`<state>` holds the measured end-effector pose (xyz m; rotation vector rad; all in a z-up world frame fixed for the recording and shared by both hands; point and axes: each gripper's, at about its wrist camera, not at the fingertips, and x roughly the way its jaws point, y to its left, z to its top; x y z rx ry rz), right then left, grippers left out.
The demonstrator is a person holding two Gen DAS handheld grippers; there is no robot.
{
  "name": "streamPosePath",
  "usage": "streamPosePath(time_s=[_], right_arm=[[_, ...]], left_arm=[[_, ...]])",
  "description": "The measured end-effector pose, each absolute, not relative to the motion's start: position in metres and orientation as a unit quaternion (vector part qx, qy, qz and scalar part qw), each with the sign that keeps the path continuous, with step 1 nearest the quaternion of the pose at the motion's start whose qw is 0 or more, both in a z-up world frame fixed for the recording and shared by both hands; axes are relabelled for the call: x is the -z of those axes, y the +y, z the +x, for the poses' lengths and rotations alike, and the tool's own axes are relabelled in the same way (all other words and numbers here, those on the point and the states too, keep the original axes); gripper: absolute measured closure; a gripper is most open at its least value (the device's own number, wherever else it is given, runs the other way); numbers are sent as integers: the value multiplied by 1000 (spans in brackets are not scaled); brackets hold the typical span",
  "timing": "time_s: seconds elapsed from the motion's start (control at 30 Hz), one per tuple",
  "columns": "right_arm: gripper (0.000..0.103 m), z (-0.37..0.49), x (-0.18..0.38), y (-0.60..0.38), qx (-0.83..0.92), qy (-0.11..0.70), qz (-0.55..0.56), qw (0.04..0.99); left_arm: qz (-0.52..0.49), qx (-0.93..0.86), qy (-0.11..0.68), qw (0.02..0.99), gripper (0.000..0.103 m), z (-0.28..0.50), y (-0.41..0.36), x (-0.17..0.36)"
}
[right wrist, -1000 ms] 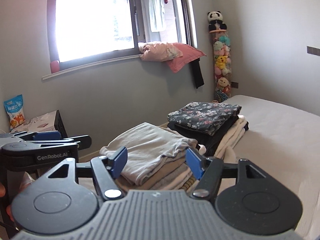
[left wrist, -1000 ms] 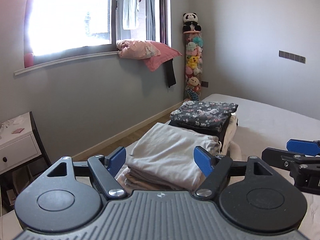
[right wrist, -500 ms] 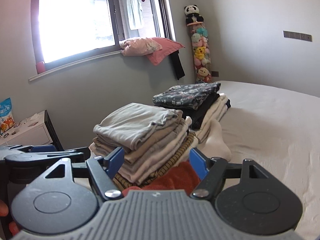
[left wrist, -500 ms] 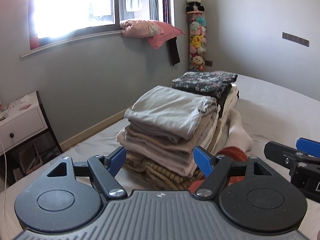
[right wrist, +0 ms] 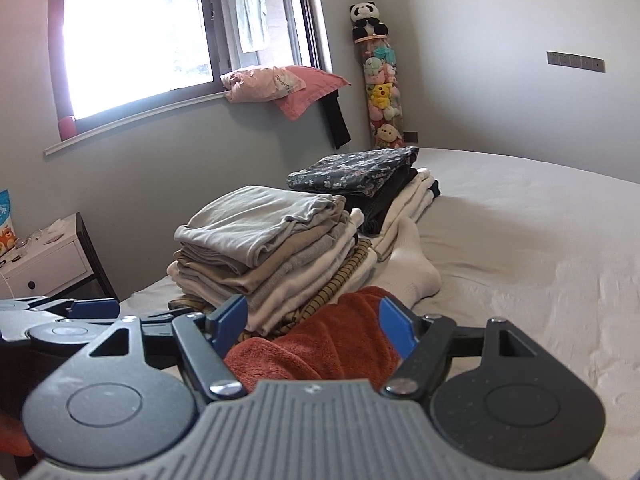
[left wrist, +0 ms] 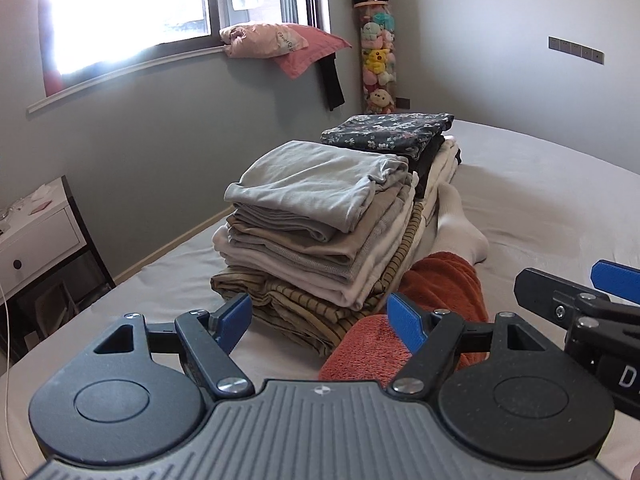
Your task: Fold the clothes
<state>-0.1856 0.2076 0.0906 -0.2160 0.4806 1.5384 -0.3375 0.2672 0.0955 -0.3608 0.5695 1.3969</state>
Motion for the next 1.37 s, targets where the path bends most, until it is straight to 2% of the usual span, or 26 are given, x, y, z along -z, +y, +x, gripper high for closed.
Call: streamPosePath(time_s=[1.37], right_arm=[[27, -176, -93, 202, -671, 235, -84, 698]], left_arm=[[-152, -634, 260, 713, 15, -324, 264, -102]])
